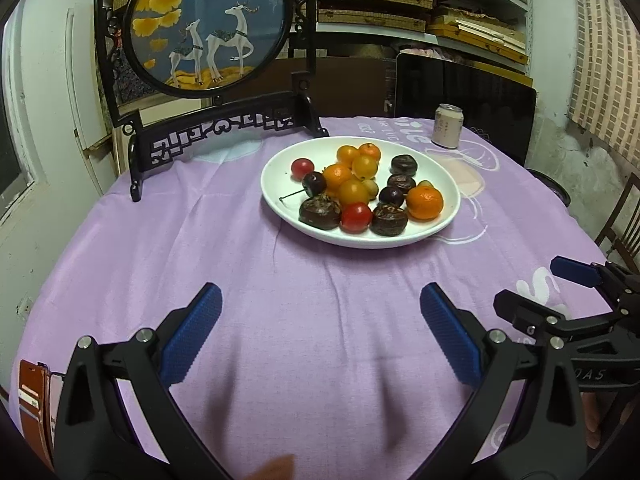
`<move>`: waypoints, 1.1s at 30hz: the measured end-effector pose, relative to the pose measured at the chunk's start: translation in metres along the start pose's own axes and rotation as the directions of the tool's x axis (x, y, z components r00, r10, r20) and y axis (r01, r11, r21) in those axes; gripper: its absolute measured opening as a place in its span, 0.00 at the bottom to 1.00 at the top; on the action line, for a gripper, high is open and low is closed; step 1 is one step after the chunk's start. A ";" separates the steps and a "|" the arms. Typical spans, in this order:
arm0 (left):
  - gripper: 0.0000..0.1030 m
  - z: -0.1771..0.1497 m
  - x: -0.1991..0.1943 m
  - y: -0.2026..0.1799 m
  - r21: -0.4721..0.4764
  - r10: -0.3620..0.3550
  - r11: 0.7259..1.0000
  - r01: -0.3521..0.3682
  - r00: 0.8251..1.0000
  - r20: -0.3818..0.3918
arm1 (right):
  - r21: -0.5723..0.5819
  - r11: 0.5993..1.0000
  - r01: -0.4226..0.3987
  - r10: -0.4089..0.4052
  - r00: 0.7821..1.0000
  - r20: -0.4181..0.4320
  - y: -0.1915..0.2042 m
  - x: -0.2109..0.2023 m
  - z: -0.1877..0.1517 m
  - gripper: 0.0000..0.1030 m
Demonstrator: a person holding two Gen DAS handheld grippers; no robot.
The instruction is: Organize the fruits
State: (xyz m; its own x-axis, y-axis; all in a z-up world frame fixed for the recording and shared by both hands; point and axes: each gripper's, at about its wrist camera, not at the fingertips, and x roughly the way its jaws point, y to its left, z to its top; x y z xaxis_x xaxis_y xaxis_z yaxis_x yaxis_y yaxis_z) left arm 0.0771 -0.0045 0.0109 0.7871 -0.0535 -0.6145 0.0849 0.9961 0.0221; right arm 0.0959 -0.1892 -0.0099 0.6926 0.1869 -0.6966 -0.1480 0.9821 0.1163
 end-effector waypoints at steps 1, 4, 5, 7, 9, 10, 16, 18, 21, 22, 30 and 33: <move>0.98 0.000 0.000 0.000 0.002 0.001 1.000 -0.001 1.000 -0.001 | 0.000 1.000 0.000 0.000 1.000 -0.001 -0.001 0.000 0.000 0.99; 0.98 0.000 0.000 0.000 0.000 -0.001 1.000 0.001 1.000 -0.002 | -0.001 1.000 0.000 0.000 1.000 -0.001 -0.001 0.001 0.000 0.99; 0.98 0.000 0.000 0.000 -0.001 -0.003 1.000 0.003 1.000 -0.004 | -0.001 1.000 0.000 0.000 1.000 -0.001 -0.001 0.001 0.000 0.99; 0.98 0.000 0.001 0.001 -0.002 -0.005 1.000 0.005 1.000 -0.008 | -0.002 1.000 0.000 0.000 1.000 -0.002 0.000 0.000 0.000 0.99; 0.98 -0.001 0.002 0.000 -0.002 -0.006 1.000 0.006 1.000 -0.011 | -0.004 1.000 -0.002 0.002 1.000 -0.002 0.000 0.000 0.000 0.99; 0.98 -0.001 0.002 0.000 -0.002 -0.008 1.000 0.008 1.000 -0.013 | -0.003 1.000 -0.002 0.002 1.000 -0.002 0.000 0.000 0.000 0.99; 0.98 -0.001 0.002 0.000 -0.002 -0.008 1.000 0.007 1.000 -0.015 | -0.003 1.000 -0.002 0.002 1.000 -0.002 0.000 0.000 0.000 0.99; 0.98 -0.002 0.003 0.000 -0.003 -0.008 1.000 0.008 1.000 -0.018 | -0.003 1.000 -0.001 0.001 1.000 -0.002 0.000 0.000 0.000 0.99; 0.98 -0.001 0.003 0.000 -0.004 -0.008 1.000 0.008 1.000 -0.020 | -0.003 1.000 -0.002 0.002 1.000 -0.002 0.000 0.000 0.000 0.99; 0.98 -0.001 0.003 0.000 -0.004 -0.008 1.000 0.008 1.000 -0.019 | -0.002 1.000 -0.002 0.002 1.000 -0.002 0.000 0.000 0.000 0.99; 0.98 -0.001 0.004 0.001 -0.004 -0.008 1.000 0.008 1.000 -0.022 | -0.002 1.000 -0.001 0.001 1.000 -0.002 0.000 0.000 0.000 0.99; 0.98 -0.001 0.004 0.001 -0.005 -0.008 1.000 0.008 1.000 -0.023 | -0.002 1.000 -0.002 0.002 1.000 -0.002 -0.001 0.000 0.000 0.99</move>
State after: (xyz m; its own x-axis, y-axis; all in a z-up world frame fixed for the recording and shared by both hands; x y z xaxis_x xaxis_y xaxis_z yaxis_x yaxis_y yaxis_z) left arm 0.0799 -0.0039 0.0076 0.7720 -0.0602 -0.6328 0.0886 0.9960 0.0134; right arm 0.0961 -0.1898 -0.0103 0.6911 0.1888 -0.6976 -0.1510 0.9817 0.1161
